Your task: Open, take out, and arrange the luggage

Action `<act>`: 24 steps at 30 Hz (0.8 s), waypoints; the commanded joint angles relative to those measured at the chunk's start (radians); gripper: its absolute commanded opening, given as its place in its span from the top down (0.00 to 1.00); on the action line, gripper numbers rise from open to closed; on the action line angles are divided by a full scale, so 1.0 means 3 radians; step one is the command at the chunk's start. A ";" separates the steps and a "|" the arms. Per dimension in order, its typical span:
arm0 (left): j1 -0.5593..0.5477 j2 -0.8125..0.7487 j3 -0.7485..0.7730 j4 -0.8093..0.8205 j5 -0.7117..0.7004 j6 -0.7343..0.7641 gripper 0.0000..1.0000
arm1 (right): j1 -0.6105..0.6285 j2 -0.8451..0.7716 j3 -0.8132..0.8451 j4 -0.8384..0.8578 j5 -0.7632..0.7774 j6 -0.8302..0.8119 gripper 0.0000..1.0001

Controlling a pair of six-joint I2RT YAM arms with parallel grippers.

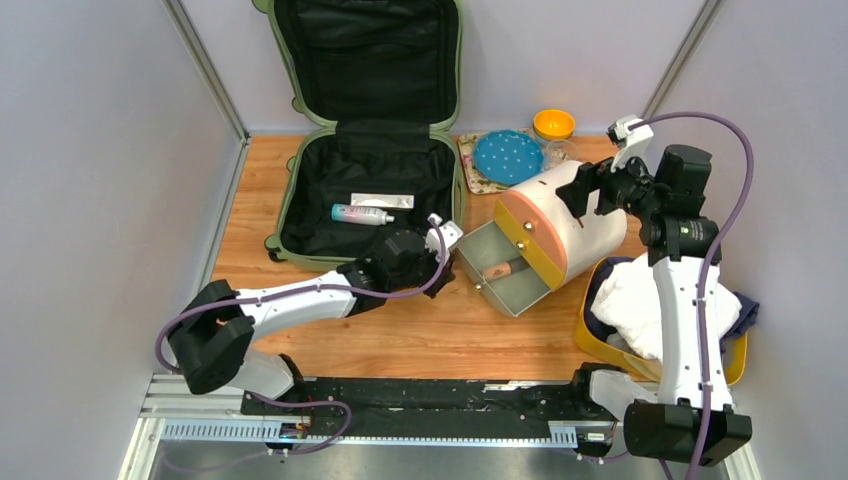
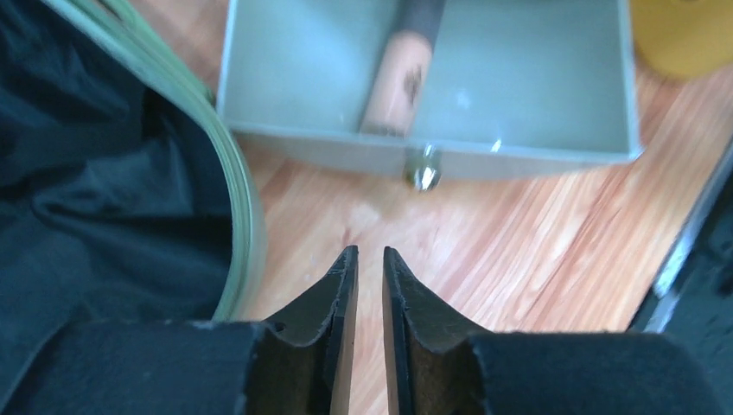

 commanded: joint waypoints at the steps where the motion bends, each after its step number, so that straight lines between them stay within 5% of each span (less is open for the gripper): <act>1: 0.0007 0.0123 -0.0212 0.0314 -0.0023 0.0404 0.78 | -0.0013 0.0120 -0.0026 0.0118 -0.0047 0.0165 0.17; 24: -0.0080 0.1637 0.0646 0.2114 -0.0080 0.0389 0.85 | -0.0013 0.0627 -0.0154 -0.0306 -0.0093 0.0252 0.37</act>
